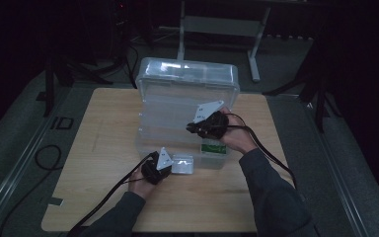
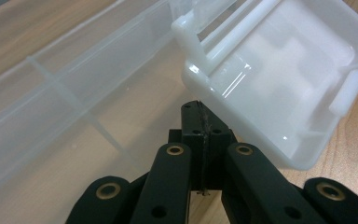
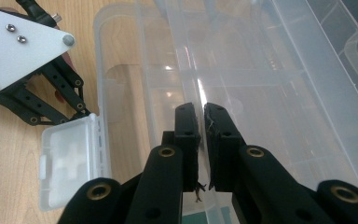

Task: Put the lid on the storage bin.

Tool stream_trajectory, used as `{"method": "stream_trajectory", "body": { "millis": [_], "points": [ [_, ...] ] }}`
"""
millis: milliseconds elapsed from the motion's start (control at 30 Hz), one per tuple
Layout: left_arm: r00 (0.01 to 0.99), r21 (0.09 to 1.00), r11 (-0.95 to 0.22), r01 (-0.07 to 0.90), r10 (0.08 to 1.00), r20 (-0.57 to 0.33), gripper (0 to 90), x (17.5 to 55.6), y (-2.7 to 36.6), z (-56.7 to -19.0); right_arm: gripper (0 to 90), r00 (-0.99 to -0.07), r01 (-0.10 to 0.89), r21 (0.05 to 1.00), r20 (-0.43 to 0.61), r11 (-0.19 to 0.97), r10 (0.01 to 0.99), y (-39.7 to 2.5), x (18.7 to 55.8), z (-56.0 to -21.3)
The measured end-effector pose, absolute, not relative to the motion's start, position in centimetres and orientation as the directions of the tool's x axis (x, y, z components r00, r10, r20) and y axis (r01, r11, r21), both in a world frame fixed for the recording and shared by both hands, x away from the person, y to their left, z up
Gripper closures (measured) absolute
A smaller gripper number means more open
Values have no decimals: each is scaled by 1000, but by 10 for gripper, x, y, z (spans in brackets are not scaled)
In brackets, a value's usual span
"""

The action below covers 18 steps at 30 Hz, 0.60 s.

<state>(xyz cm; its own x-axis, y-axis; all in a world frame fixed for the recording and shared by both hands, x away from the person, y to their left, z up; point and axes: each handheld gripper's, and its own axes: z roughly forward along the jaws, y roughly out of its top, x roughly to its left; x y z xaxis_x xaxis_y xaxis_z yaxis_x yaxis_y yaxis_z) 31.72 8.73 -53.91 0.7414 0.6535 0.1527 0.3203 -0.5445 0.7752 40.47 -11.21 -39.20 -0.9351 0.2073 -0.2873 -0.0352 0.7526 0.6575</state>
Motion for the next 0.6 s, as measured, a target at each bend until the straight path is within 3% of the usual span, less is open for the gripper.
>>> {"method": "stream_trajectory", "body": {
  "millis": [600],
  "points": [
    [742, 775, -546, 319, 652, 155, 900, 317, 87, -539, 842, -939, -34, 661, -279, 750, 203, -112, 402, -395]
  ]
}}
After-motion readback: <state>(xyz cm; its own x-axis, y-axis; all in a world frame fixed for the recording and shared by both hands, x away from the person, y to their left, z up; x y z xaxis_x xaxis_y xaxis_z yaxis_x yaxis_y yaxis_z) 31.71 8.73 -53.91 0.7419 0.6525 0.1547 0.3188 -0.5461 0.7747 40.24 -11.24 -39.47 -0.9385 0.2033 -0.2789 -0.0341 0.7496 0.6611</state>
